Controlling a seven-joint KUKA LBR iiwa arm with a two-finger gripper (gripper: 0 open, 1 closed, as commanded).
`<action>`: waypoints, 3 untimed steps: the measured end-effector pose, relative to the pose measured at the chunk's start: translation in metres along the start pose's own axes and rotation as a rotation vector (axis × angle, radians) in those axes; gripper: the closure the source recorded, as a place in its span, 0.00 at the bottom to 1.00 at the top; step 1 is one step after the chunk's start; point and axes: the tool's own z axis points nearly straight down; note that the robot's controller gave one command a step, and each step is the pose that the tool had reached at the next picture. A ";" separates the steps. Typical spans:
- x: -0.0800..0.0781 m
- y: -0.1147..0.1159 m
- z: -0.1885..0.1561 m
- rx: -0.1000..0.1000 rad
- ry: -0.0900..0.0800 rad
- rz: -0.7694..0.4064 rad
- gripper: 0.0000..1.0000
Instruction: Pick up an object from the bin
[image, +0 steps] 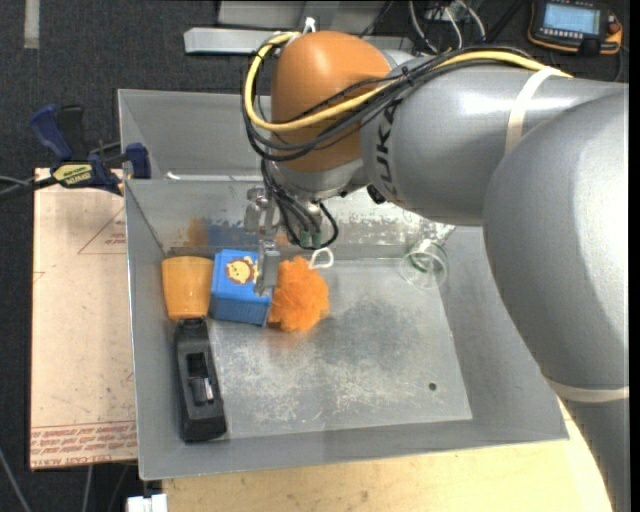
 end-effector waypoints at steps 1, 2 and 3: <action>0.016 -0.009 0.048 -0.002 -0.005 -0.006 0.00; 0.029 -0.039 0.074 -0.001 0.006 -0.104 0.00; 0.034 -0.070 0.076 -0.002 -0.006 -0.168 0.00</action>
Offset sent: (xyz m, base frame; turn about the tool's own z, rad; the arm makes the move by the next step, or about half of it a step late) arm -0.0334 -0.0670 -0.0681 -0.1725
